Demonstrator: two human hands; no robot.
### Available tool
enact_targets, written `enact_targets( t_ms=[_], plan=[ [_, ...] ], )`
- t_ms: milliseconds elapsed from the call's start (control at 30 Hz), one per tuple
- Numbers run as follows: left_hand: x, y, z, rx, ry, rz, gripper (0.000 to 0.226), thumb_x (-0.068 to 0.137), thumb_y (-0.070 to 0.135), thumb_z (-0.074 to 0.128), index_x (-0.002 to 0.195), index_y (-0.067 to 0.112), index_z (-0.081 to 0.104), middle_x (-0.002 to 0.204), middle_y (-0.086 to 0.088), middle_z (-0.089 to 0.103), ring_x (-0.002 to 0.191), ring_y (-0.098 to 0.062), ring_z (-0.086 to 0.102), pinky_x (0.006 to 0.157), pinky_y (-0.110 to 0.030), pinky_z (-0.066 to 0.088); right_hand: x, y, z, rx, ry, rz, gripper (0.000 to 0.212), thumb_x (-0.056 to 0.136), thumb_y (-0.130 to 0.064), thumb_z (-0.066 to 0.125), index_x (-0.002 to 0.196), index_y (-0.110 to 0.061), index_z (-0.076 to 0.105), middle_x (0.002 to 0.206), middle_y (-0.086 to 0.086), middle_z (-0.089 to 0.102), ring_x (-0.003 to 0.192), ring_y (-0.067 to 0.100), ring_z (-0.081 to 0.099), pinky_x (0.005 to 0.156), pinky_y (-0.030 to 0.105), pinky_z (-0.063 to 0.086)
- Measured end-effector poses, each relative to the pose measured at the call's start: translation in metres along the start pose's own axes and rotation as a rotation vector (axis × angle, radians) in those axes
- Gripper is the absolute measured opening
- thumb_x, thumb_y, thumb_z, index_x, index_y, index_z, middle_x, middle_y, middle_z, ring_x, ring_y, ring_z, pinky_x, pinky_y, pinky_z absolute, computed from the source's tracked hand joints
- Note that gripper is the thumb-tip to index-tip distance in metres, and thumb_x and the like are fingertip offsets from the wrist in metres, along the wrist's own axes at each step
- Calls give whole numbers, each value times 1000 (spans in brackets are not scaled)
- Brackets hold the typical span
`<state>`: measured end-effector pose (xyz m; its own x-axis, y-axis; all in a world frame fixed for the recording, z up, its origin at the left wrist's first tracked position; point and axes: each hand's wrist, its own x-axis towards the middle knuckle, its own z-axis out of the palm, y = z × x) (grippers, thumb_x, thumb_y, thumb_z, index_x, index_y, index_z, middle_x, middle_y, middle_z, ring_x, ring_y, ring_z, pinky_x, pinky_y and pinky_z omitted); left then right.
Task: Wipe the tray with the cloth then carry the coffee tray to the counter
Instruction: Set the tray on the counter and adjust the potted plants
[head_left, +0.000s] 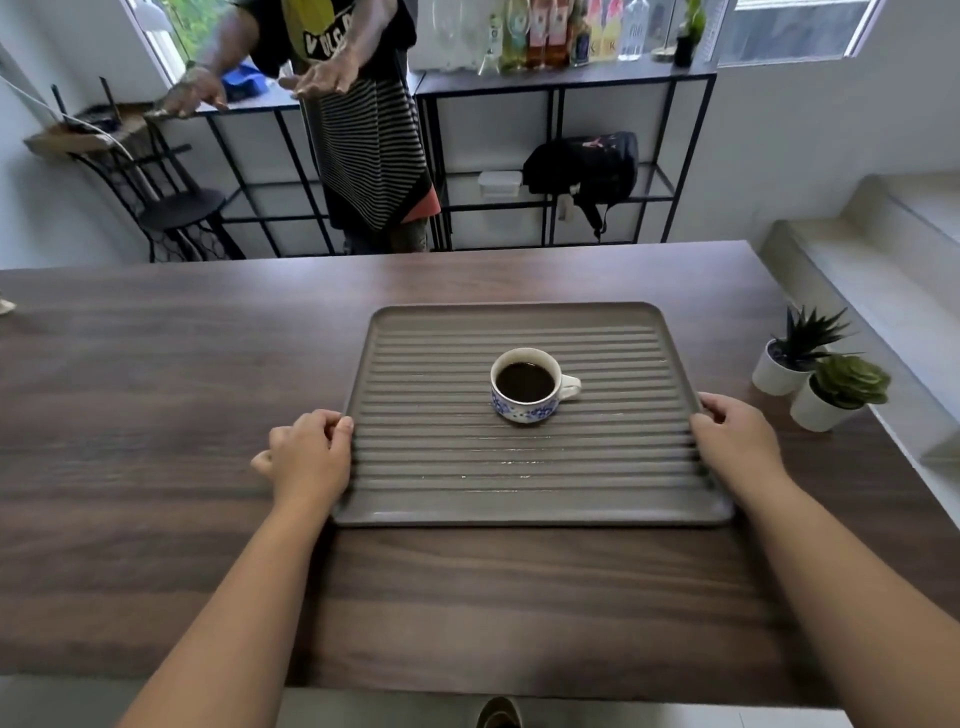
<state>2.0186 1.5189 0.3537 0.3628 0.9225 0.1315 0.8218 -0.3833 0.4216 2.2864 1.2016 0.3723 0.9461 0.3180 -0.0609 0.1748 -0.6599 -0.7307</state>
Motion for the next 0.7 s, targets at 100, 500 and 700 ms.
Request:
enact_targets(
  t_ms=[100,500,700],
  plan=[
    [9,-1,6,-13,-25,-7,26,96,40,46,102,25,67,102,-1,67,111,-31,47,89,-43,29,9,-2,8,-51,23,-22,29,81,-11,48,100,-17,69,89,13,70,85,33,59,71,36,44],
    [18,0,7,-126,-69,-78,18,96,39,47,90,28,60,80,9,58,109,-26,46,91,-41,26,19,2,22,-190,80,22,46,81,-23,43,123,-18,61,103,15,51,100,34,51,85,33,39],
    [19,3,9,-104,-86,-19,19,98,36,45,88,24,56,79,8,53,107,-27,43,84,-40,23,16,3,16,-218,60,16,45,81,-21,45,122,-19,63,93,12,53,98,35,54,79,31,36]
  ],
)
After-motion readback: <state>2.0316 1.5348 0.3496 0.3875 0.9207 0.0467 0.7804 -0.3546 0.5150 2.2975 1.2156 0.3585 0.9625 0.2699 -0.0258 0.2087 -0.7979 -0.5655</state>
